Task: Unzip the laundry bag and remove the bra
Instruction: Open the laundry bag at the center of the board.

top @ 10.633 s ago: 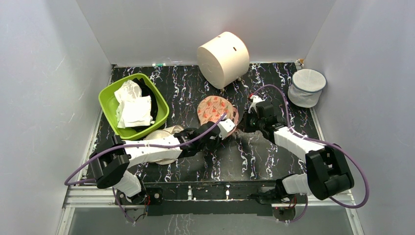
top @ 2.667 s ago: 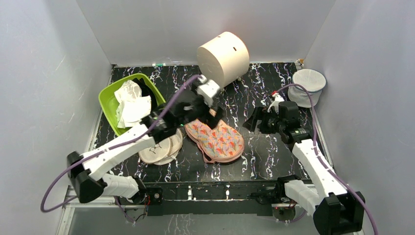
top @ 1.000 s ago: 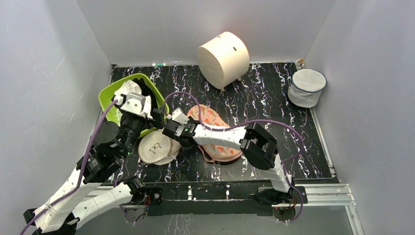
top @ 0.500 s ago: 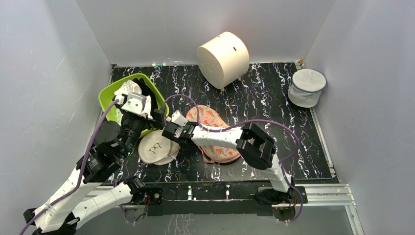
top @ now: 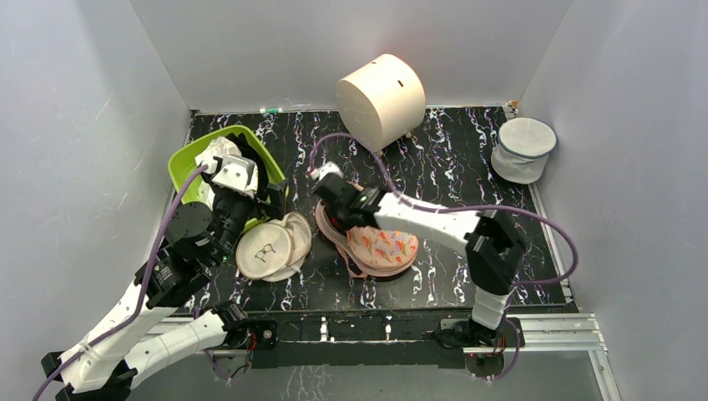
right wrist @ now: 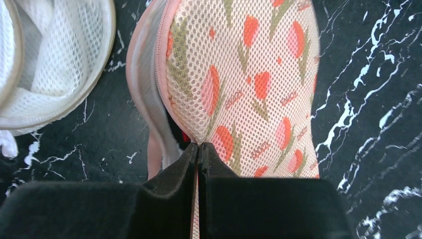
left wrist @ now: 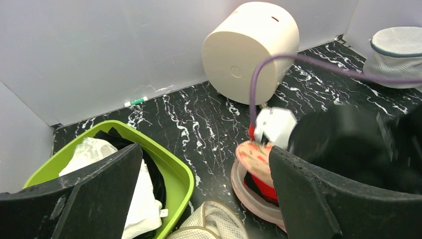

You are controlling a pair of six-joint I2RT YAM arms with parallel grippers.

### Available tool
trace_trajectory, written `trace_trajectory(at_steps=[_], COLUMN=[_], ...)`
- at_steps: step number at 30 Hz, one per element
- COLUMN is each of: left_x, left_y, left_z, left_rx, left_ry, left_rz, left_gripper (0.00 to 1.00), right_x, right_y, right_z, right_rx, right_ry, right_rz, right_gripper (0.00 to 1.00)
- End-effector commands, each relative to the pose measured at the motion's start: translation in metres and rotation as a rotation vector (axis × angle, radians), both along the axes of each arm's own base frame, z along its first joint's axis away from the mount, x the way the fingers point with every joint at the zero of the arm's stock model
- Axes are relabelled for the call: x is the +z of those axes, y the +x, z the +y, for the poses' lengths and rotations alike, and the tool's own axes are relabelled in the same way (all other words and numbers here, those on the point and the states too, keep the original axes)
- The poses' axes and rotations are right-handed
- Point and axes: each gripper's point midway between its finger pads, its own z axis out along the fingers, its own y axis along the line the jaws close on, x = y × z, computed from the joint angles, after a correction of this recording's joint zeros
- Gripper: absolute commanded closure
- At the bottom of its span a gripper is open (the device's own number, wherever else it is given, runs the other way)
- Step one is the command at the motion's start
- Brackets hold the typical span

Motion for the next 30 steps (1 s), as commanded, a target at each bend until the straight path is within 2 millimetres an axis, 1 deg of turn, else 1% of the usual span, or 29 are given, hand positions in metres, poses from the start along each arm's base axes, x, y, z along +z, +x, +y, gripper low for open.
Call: trace_trajectory(at_steps=[1, 2, 4, 7, 10, 12, 13, 14, 16, 17, 18, 20, 21, 22, 23, 25, 28, 30], left_x=[0.01, 0.009, 0.006, -0.001, -0.008, -0.013, -0.016, -0.019, -0.03, -0.036, -0.044, -0.06, -0.069, -0.078, -0.087, -0.108, -0.136, -0.155], left_y=[-0.001, -0.001, 0.0, 0.001, 0.002, 0.002, 0.002, 0.002, 0.003, 0.003, 0.004, 0.005, 0.005, 0.005, 0.005, 0.003, 0.002, 0.0], left_z=[-0.007, -0.009, -0.012, -0.017, -0.024, -0.029, -0.031, -0.035, -0.044, -0.048, -0.053, -0.064, -0.07, -0.076, -0.083, -0.097, -0.112, -0.118], left_rx=[-0.029, -0.035, -0.038, -0.048, -0.065, -0.074, -0.079, -0.088, -0.109, -0.116, -0.123, -0.136, -0.147, -0.155, -0.169, -0.195, -0.203, -0.185], left_ry=[-0.041, -0.041, -0.047, -0.05, -0.059, -0.067, -0.071, -0.076, -0.079, -0.078, -0.079, -0.082, -0.085, -0.09, -0.093, -0.104, -0.117, -0.138], left_rz=[0.003, 0.009, 0.023, 0.05, 0.08, 0.101, 0.115, 0.13, 0.173, 0.199, 0.229, 0.292, 0.326, 0.359, 0.394, 0.474, 0.579, 0.652], left_gripper=[0.02, 0.02, 0.02, 0.02, 0.02, 0.01, 0.02, 0.02, 0.02, 0.02, 0.01, 0.02, 0.02, 0.02, 0.02, 0.02, 0.02, 0.02], right_x=[0.038, 0.038, 0.042, 0.042, 0.03, 0.022, 0.022, 0.015, 0.001, -0.004, -0.007, -0.015, -0.017, -0.018, -0.017, -0.012, 0.006, 0.024], right_y=[0.028, 0.042, 0.054, 0.063, 0.075, 0.084, 0.089, 0.095, 0.113, 0.122, 0.13, 0.146, 0.148, 0.149, 0.149, 0.146, 0.137, 0.128], right_z=[-0.003, -0.019, -0.037, -0.056, -0.079, -0.099, -0.108, -0.119, -0.145, -0.158, -0.173, -0.215, -0.232, -0.243, -0.247, -0.247, -0.247, -0.249], right_rx=[0.076, 0.049, 0.043, 0.07, 0.051, 0.019, 0.0, -0.032, -0.134, -0.181, -0.237, -0.415, -0.486, -0.528, -0.546, -0.553, -0.555, -0.549], right_ry=[0.335, 0.387, 0.478, 0.571, 0.616, 0.619, 0.618, 0.6, 0.511, 0.463, 0.408, 0.242, 0.169, 0.123, 0.107, 0.122, 0.164, 0.192], right_rz=[0.106, 0.13, 0.176, 0.261, 0.338, 0.367, 0.363, 0.363, 0.324, 0.294, 0.264, 0.192, 0.174, 0.159, 0.152, 0.145, 0.104, 0.063], right_gripper=[1.0, 1.0, 1.0, 1.0, 1.0, 1.0, 1.0, 0.99, 0.96, 0.95, 0.91, 0.8, 0.72, 0.64, 0.55, 0.43, 0.31, 0.25])
